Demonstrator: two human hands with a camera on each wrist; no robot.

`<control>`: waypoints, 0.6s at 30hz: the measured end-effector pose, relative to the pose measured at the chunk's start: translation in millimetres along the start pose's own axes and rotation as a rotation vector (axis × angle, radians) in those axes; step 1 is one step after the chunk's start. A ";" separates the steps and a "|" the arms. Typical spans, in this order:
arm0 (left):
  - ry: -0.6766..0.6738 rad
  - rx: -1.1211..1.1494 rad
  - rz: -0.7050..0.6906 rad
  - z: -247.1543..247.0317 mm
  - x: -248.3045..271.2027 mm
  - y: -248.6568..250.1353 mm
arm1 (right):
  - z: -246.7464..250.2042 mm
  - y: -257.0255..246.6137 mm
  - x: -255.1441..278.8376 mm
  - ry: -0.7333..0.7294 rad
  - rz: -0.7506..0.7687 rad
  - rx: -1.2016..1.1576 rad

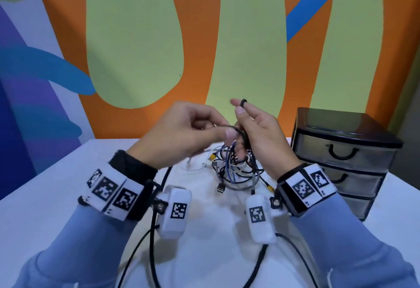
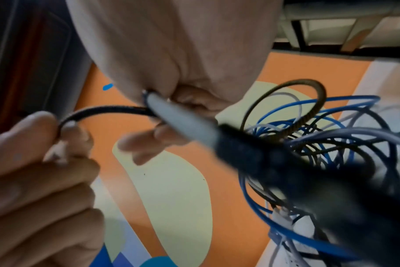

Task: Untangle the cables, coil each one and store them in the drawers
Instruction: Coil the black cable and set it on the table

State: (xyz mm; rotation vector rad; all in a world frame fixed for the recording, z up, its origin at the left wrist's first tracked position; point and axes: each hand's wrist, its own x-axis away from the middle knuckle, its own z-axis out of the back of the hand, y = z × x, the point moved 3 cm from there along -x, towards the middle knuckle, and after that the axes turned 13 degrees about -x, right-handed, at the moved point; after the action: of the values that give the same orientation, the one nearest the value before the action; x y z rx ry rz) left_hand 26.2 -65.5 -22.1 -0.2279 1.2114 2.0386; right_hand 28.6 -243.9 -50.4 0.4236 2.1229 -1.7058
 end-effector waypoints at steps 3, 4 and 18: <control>0.184 0.106 -0.006 18.6 -2.4 -5.0 | -4.4 -0.8 3.8 -0.136 -0.092 -0.036; 0.244 0.129 -0.007 23.9 -3.7 -8.3 | -7.0 -1.1 5.7 -0.191 -0.131 -0.070; 0.664 -0.167 -0.052 45.7 -4.9 -36.8 | -30.4 1.7 20.6 -0.447 -0.284 -0.397</control>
State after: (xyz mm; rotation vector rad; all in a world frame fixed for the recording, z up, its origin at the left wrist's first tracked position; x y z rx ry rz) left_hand 63.9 -20.3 -20.3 -1.0711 1.3858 2.0840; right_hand 8.0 -213.9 -55.8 -0.3550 2.1649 -1.2983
